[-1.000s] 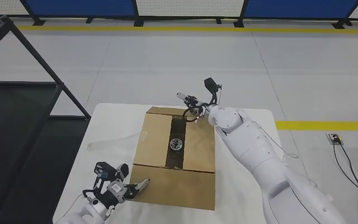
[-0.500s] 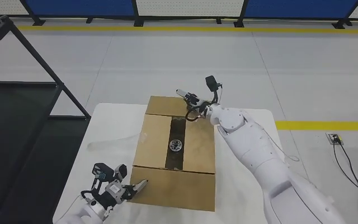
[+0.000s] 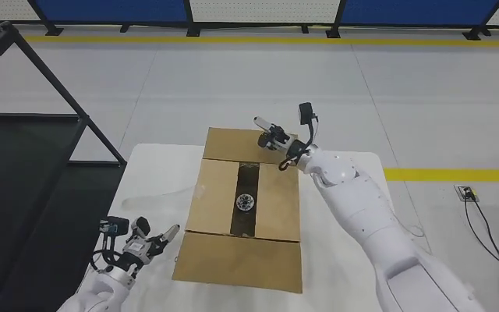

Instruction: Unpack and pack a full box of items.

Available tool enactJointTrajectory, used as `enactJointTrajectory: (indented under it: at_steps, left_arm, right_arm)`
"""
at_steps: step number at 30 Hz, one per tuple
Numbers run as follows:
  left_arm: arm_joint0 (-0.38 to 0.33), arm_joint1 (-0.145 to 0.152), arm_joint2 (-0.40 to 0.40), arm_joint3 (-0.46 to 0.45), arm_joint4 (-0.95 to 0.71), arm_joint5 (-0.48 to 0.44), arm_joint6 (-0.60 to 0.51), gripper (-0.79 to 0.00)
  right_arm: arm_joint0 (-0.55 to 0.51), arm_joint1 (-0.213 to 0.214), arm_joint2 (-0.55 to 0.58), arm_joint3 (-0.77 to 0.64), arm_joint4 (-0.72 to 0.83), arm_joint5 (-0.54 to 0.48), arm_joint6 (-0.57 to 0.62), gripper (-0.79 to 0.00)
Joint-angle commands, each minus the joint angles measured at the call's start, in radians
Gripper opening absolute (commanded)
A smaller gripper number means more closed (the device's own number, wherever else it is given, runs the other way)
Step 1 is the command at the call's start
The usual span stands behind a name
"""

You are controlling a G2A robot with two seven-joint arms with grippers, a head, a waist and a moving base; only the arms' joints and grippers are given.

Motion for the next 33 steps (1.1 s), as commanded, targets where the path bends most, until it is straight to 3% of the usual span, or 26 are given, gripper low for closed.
enactJointTrajectory:
  at_steps: [1,7,11,23,33]
  left_arm:
    - [-0.027,-0.003,0.03,0.021,0.026,0.032,0.001,0.0]
    - [-0.079,-0.011,0.092,0.07,0.066,0.062,-0.005,0.0]
    - [-0.091,-0.012,0.112,0.08,0.077,0.038,-0.01,0.0]
    - [-0.061,-0.014,0.109,0.05,0.085,0.036,0.022,0.0]
    - [0.013,-0.011,-0.015,0.003,-0.01,0.06,0.08,0.0]
  right_arm:
    - [-0.016,0.013,0.022,-0.031,0.027,-0.02,0.08,0.0]
    - [-0.074,0.059,0.084,-0.147,0.065,-0.022,0.268,0.0]
    - [-0.12,0.089,0.12,-0.231,0.053,0.019,0.319,0.0]
    - [-0.201,0.133,0.121,-0.43,-0.161,0.193,0.322,0.0]
    - [-0.223,0.142,0.135,-0.479,-0.194,0.226,0.277,0.0]
